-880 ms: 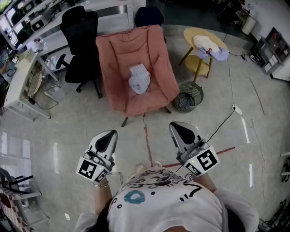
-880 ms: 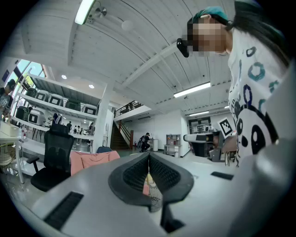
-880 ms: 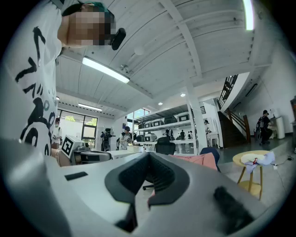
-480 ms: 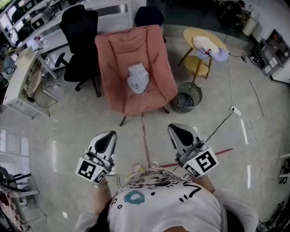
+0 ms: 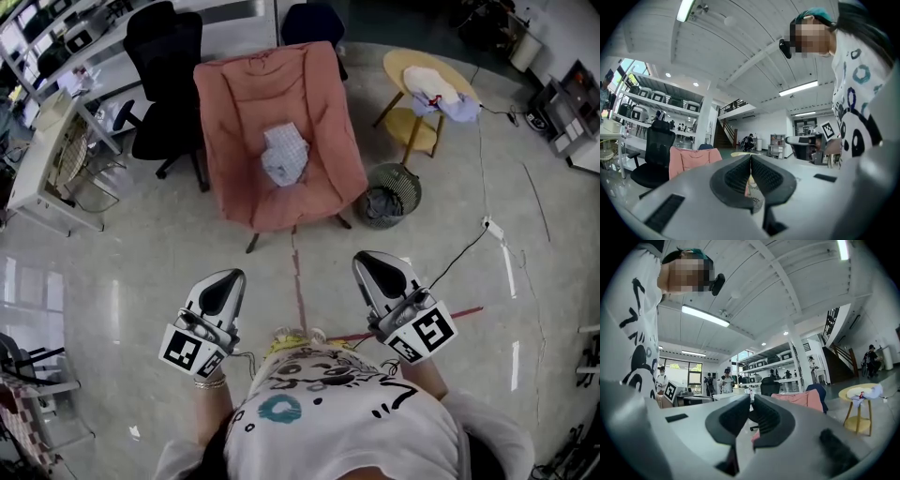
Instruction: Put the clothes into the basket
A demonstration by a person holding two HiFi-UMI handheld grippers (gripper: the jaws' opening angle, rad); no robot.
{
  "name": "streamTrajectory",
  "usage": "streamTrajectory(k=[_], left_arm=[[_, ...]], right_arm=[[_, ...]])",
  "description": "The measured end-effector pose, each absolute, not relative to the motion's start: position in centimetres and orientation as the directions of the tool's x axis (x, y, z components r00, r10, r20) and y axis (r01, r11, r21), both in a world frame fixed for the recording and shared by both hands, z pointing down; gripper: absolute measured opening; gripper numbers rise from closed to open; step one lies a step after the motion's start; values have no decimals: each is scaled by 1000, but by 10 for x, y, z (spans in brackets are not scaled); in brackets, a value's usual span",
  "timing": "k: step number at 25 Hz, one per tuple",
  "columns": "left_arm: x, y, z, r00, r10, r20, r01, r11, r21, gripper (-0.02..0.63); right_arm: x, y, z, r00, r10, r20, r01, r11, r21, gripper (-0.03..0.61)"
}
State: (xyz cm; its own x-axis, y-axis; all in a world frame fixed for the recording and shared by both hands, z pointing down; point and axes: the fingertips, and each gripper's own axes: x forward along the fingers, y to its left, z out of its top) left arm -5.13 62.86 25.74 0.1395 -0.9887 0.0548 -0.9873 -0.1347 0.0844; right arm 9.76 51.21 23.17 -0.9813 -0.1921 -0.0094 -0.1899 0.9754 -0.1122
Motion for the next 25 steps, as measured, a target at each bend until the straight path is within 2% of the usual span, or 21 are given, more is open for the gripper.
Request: streamTrajectory(k=[10,21,25], left_arm=[[-61,596,282,123,-989,85,-986,-112,122,15],[-151,490,267,183,-979,91,-979,-173,108,15],[-191,456,266,196,-976,98,-977,-186,101,15]], right_arm=[[82,480,256,-986,-167,19,-167,973,-160,31],[-12,400,234,-988,-154,-2,-153,982,-113,35],[-55,368,234,-989,-150,0,-149,981,-124,92]])
